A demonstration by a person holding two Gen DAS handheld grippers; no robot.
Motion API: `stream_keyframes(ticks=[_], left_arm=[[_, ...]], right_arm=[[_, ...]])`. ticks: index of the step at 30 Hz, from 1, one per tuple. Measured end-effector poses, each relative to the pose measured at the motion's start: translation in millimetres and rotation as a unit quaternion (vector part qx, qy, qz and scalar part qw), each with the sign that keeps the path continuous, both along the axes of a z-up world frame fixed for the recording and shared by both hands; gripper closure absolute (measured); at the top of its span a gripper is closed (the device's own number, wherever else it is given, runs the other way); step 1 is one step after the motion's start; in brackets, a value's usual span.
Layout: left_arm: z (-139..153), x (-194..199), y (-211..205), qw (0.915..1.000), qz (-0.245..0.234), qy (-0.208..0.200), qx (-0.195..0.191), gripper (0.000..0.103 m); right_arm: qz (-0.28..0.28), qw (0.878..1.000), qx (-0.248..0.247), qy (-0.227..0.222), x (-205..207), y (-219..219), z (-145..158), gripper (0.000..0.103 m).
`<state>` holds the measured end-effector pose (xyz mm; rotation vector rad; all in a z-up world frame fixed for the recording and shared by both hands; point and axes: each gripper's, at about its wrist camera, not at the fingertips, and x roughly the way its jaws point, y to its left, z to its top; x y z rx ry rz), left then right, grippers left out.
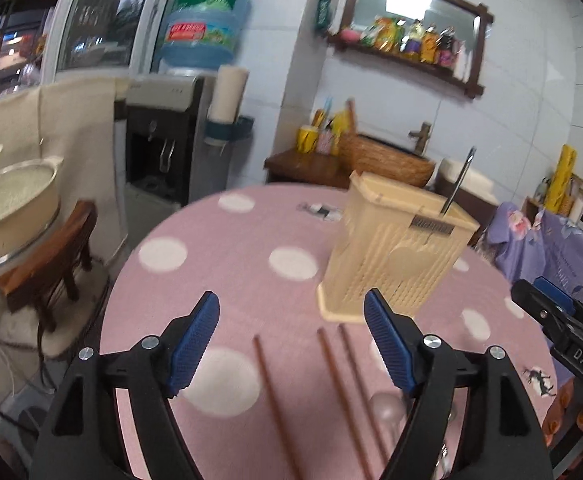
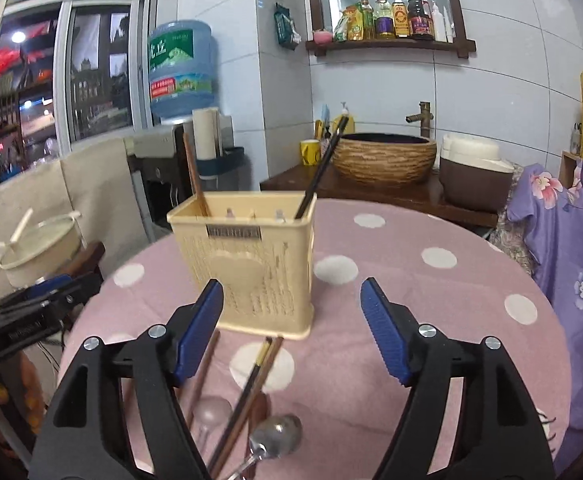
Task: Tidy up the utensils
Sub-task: 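Move both tools back down to the remaining chopsticks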
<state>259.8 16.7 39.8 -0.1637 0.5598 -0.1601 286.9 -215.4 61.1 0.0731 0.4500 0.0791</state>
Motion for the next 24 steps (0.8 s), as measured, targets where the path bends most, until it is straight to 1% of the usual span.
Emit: stream_keyframes(ticks=[2,4,7,12,16,20,24], left_arm=[[-12.1,-2.2,7.5,0.9995,0.015,0.030,0.000,0.025],[-21.3,-5.7,14.3,0.9988,0.021,0.044,-0.003,0.024],[-31.6,-12.6,18.5,0.9974,0.028,0.066,0.008,0.024],[-44.6,-21.1,19.9,0.9953,0.028,0.088,0.031,0.024],[-54.9,-20.0,18.6,0.9932,0.023,0.110,0.033,0.024],[-58.9,-18.6,12.9,0.9923,0.016,0.116,0.042,0.024],[-60.7,-17.3,9.3,0.9916,0.013,0.120,0.045,0.024]], right_arm=[[0.005,1.000,0.014,0.024,-2.0,-0.6,-13.2,0.028],[0.000,0.999,0.021,0.049,-4.3,-1.5,-26.9,0.028],[-0.006,0.997,0.029,0.072,-8.4,-4.6,-43.1,0.028],[-0.031,0.994,0.011,0.103,-17.4,-6.8,-62.9,0.028],[-0.032,0.992,-0.001,0.124,-18.4,-7.0,-72.9,0.028],[-0.031,0.990,-0.014,0.134,-17.7,-5.3,-78.3,0.027],[-0.027,0.989,-0.009,0.148,-14.7,-4.8,-82.9,0.025]])
